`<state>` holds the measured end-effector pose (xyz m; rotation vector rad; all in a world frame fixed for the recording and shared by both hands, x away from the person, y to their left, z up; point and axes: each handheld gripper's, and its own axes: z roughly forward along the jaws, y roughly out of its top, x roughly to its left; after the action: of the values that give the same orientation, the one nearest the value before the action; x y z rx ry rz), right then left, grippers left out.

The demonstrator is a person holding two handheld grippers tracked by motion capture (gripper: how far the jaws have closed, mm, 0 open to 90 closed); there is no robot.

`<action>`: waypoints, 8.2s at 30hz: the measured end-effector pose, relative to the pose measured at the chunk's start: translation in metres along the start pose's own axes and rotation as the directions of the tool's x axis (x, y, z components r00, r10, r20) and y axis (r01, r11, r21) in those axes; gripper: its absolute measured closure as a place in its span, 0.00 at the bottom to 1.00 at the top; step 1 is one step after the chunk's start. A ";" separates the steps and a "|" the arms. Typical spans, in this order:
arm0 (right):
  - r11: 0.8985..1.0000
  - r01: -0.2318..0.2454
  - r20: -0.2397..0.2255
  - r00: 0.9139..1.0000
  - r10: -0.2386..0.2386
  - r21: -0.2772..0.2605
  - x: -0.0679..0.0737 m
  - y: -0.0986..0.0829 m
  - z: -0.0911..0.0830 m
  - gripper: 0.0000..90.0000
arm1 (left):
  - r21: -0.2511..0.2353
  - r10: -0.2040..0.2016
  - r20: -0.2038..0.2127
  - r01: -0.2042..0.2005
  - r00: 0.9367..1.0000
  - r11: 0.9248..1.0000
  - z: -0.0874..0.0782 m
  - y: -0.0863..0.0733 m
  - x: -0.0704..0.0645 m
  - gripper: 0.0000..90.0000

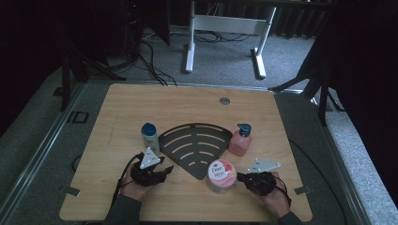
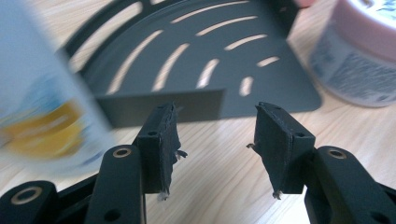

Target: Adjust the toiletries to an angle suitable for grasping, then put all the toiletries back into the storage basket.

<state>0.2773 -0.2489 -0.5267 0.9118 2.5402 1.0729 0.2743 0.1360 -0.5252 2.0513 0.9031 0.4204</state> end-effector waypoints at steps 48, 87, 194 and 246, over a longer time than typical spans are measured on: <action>0.995 0.099 -0.122 0.987 -0.101 -0.017 0.000 -0.010 -0.008 0.45 | 0.001 0.230 0.333 -0.244 0.915 0.970 0.060 0.035 -0.058 0.38; 0.977 0.199 -0.198 0.958 -0.210 -0.073 -0.001 0.001 0.005 0.27 | -0.033 0.301 0.361 -0.311 0.883 0.950 0.076 0.038 -0.074 0.27; 0.940 0.322 -0.146 0.930 -0.336 -0.112 -0.009 0.071 0.046 0.28 | 0.007 0.250 0.191 -0.256 0.949 0.967 0.059 0.053 -0.022 0.26; 0.964 0.264 -0.036 0.963 -0.265 -0.046 -0.014 0.070 0.061 0.35 | 0.070 0.181 0.123 -0.191 0.976 0.979 0.083 0.057 -0.006 0.37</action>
<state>0.3468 -0.1860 -0.5199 0.5237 2.5710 1.0654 0.3433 0.0626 -0.5293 2.2202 0.6708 0.3654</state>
